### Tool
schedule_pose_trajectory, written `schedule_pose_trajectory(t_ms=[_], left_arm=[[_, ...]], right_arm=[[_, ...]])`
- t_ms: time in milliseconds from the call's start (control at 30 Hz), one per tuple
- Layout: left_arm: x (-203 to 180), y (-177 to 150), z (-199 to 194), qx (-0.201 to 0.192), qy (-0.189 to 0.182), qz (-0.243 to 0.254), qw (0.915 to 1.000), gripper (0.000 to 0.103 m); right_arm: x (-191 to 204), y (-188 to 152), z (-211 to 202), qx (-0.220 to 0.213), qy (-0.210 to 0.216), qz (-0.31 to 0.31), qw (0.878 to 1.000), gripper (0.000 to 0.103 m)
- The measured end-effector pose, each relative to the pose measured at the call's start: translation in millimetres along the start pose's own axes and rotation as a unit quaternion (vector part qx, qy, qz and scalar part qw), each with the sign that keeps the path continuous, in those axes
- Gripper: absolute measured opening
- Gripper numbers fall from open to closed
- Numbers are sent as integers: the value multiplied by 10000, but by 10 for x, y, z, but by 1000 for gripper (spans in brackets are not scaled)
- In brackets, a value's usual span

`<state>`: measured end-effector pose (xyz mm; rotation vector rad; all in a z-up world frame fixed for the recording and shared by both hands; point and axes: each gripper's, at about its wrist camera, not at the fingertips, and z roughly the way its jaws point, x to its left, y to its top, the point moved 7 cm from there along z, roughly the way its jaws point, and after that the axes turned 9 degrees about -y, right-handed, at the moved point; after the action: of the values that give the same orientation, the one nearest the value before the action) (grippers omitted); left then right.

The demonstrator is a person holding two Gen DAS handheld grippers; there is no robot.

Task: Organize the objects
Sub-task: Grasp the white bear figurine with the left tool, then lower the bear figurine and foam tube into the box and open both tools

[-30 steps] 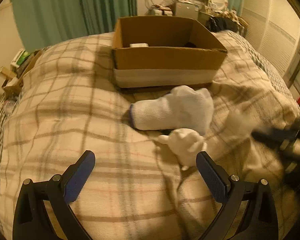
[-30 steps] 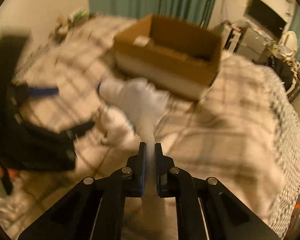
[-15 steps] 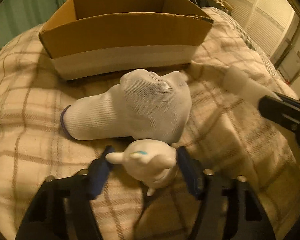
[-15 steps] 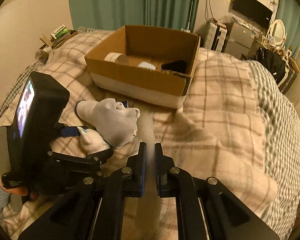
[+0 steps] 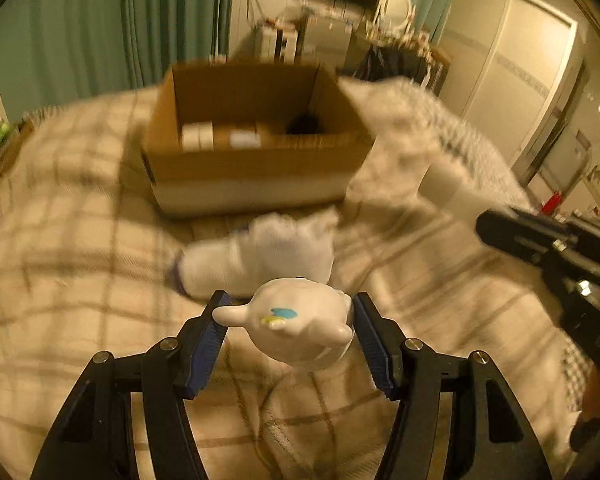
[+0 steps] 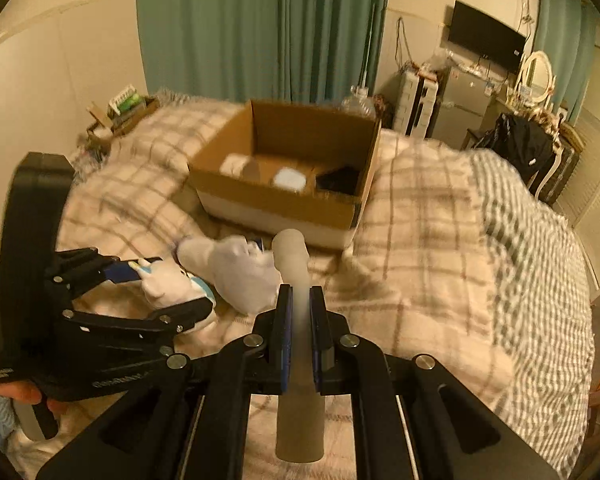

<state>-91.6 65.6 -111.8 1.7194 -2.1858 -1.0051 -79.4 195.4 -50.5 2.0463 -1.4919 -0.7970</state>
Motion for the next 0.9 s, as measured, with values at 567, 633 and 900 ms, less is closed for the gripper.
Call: schedule_pose_trajectory(t_ms=[567, 633, 900], left_arm=[[238, 1739, -624, -1306, 529, 590, 9883, 64], [328, 1924, -455, -1294, 558, 619, 9881, 64], [799, 2163, 429, -906, 632, 490, 9927, 64]], right_arm=[[-62, 1596, -82, -962, 100, 70, 9953, 7], [-55, 1747, 117, -951, 100, 62, 9954, 7], [-100, 2005, 1205, -522, 135, 128, 9985, 7]])
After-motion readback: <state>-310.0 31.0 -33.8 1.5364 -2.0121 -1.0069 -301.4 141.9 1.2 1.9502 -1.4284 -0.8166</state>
